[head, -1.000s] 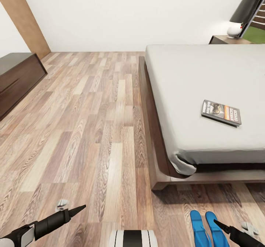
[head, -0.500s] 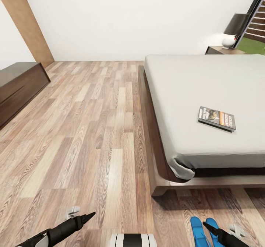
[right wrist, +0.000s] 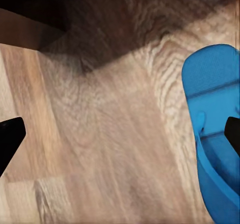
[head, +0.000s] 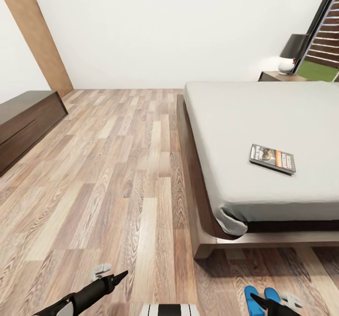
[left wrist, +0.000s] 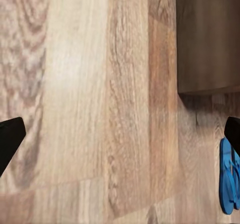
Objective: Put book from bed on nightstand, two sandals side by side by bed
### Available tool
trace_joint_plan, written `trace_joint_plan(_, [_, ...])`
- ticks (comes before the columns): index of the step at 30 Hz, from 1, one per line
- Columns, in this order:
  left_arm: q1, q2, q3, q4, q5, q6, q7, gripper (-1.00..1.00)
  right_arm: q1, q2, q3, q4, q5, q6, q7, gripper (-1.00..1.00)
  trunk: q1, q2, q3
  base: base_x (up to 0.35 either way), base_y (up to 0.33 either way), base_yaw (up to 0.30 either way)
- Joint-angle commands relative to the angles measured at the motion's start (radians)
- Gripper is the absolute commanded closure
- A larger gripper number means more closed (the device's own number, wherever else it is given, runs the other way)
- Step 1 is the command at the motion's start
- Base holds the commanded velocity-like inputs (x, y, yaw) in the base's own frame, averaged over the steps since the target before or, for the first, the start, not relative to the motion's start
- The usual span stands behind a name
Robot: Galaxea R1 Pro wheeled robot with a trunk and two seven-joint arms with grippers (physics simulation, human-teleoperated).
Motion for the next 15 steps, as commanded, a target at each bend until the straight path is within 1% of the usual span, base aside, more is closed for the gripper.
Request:
trace_joint_plan(1, [0.000, -0.002, -0.008, 0.001, 0.004, -0.010, 0.001, -1.00, -0.001, 0.006, 0.007, 0.002, -0.008, -0.002, -0.016, -1.00, -0.001, 0.000, 0.003, 0.000, 0.000, 0.000])
trace_joint_plan(4, [0.000, -0.004, -0.009, 0.001, 0.005, -0.012, 0.004, -1.00, -0.001, 0.022, 0.007, 0.001, 0.003, -0.002, -0.043, -1.00, -0.002, 0.001, 0.015, 0.000, 0.000, 0.000])
trace_joint_plan(8, [0.000, -0.005, -0.010, 0.001, 0.005, -0.012, 0.009, -1.00, -0.001, 0.031, 0.007, 0.002, 0.010, -0.002, -0.054, -1.00, -0.004, 0.002, 0.030, 0.000, 0.000, 0.000])
trace_joint_plan(13, [0.000, -0.023, -0.010, 0.001, 0.003, -0.012, 0.063, -1.00, -0.001, 0.043, 0.007, 0.002, 0.012, -0.002, -0.057, -1.00, -0.006, 0.003, 0.050, 0.000, 0.000, 0.000])
trace_joint_plan(15, [0.000, -0.033, -0.011, 0.001, 0.003, -0.012, 0.086, -1.00, -0.001, 0.063, 0.008, 0.003, 0.015, -0.003, -0.058, -1.00, -0.007, 0.003, 0.057, 0.000, 0.000, 0.000])
